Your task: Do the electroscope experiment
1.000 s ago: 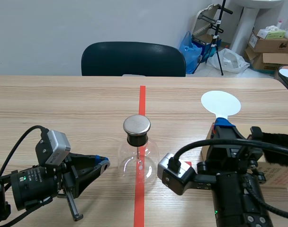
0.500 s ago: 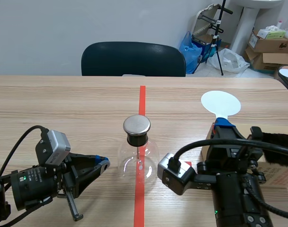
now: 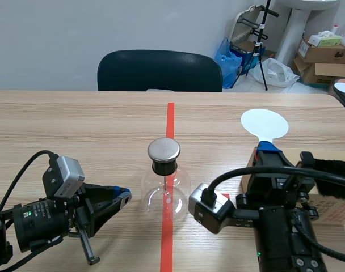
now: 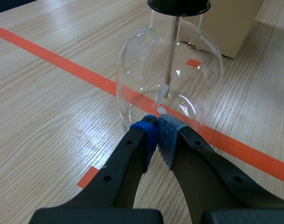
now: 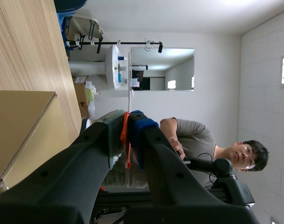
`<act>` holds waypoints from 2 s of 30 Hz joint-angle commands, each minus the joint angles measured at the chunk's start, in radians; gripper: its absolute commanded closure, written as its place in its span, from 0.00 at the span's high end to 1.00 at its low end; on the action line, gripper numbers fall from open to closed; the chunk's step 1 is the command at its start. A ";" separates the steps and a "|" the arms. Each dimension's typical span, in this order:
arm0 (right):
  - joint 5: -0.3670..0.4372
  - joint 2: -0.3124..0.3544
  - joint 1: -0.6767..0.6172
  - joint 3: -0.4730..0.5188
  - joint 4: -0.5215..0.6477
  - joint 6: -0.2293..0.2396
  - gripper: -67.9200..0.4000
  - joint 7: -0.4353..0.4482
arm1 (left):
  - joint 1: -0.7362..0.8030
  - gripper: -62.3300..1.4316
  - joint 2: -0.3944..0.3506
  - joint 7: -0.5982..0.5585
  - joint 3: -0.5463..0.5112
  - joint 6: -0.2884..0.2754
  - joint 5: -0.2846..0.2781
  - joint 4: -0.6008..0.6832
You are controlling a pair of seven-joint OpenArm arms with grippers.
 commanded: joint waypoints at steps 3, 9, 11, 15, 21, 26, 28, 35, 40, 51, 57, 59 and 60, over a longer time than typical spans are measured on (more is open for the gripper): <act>-0.006 0.005 0.011 0.008 0.024 -0.010 0.02 -0.003 | -0.004 0.07 0.002 -0.020 -0.008 0.002 -0.008 0.021; 0.024 0.002 -0.002 0.025 0.024 -0.011 0.02 0.008 | -0.004 0.07 0.002 -0.020 -0.008 0.002 -0.008 0.021; 0.026 0.000 -0.024 0.056 0.024 -0.011 0.02 0.039 | -0.004 0.07 0.002 -0.020 -0.008 0.002 -0.008 0.021; 0.027 -0.019 -0.080 0.145 0.025 -0.045 0.02 0.115 | -0.004 0.07 0.002 -0.020 -0.008 0.002 -0.008 0.021; 0.048 -0.077 -0.177 0.315 0.033 -0.091 0.02 0.298 | -0.004 0.07 0.002 -0.020 -0.008 0.002 -0.008 0.021; 0.093 -0.121 -0.242 0.454 0.036 -0.130 0.02 0.472 | -0.003 0.07 0.002 -0.021 -0.010 0.002 -0.008 0.021; 0.116 -0.137 -0.261 0.506 0.036 -0.136 0.02 0.545 | -0.002 0.07 -0.004 -0.021 -0.010 -0.002 -0.008 0.021; 0.248 -0.184 -0.315 0.692 0.036 -0.136 0.02 0.795 | 0.118 0.07 -0.074 -0.171 -0.094 -0.002 0.007 0.118; 0.327 -0.237 -0.341 0.837 0.035 -0.136 0.02 0.988 | 0.335 0.07 -0.150 -0.325 -0.232 -0.003 0.079 0.298; 0.461 -0.319 -0.329 1.054 -0.009 -0.136 0.02 1.330 | 0.783 0.07 -0.149 -0.439 -0.532 -0.061 0.238 0.687; 0.460 -0.319 -0.269 1.093 -0.104 -0.136 0.02 1.369 | 0.820 0.07 -0.142 -0.438 -0.570 -0.153 0.287 0.755; 0.462 -0.319 -0.257 1.107 -0.122 -0.136 0.02 1.390 | 0.819 0.07 -0.142 -0.438 -0.576 -0.153 0.287 0.759; 0.461 -0.319 -0.253 1.112 -0.130 -0.136 0.02 1.396 | 0.819 0.07 -0.142 -0.438 -0.578 -0.153 0.287 0.759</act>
